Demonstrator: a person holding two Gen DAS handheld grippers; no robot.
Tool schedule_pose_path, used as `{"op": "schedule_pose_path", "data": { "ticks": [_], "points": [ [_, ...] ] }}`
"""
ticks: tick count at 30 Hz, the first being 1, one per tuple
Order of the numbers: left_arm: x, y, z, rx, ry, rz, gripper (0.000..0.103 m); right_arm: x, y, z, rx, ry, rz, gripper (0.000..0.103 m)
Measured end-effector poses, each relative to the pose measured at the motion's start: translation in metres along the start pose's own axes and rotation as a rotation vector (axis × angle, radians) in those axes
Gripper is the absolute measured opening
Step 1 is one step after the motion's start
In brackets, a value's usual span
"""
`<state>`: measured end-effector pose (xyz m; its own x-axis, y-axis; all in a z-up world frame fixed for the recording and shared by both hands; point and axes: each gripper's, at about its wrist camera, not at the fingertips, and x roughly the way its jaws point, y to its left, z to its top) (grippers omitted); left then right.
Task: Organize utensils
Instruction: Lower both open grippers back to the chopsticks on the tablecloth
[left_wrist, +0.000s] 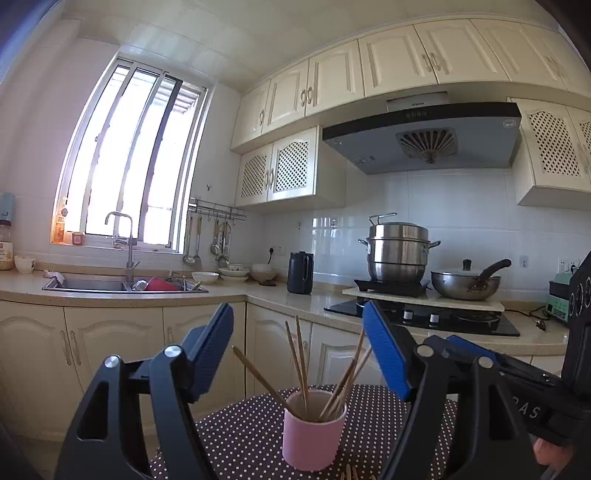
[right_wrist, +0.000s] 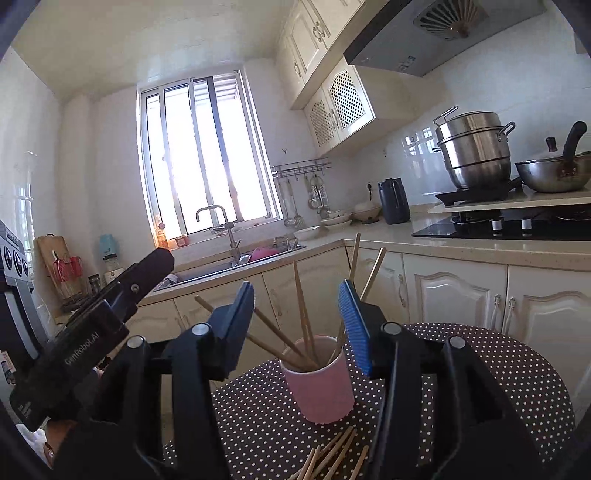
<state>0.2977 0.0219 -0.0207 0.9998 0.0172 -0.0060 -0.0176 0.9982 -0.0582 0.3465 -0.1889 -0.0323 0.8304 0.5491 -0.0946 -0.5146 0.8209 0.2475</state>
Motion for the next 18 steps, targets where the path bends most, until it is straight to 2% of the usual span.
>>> {"op": "schedule_pose_path", "data": {
  "ticks": [2, 5, 10, 13, 15, 18],
  "points": [
    [-0.009, 0.001, -0.002, 0.006, 0.041, -0.017, 0.074, -0.008, 0.007, -0.003, -0.018, 0.029, -0.022, 0.05],
    [-0.014, 0.001, -0.011, 0.019, 0.154, -0.061, 0.074, -0.015, 0.013, -0.01, -0.014, 0.099, -0.049, 0.05],
    [-0.006, 0.0, -0.039, 0.025, 0.395, -0.126, 0.074, -0.019, 0.015, -0.031, -0.015, 0.227, -0.111, 0.051],
    [0.003, 0.005, -0.062, -0.006, 0.541, -0.173, 0.074, -0.018, 0.012, -0.046, -0.006, 0.317, -0.138, 0.052],
    [0.007, 0.011, -0.077, -0.036, 0.603, -0.188, 0.074, -0.016, 0.009, -0.058, 0.004, 0.371, -0.157, 0.052],
    [0.023, 0.017, -0.102, -0.053, 0.762, -0.198, 0.074, -0.01, 0.003, -0.076, 0.006, 0.473, -0.184, 0.052]
  ]
}}
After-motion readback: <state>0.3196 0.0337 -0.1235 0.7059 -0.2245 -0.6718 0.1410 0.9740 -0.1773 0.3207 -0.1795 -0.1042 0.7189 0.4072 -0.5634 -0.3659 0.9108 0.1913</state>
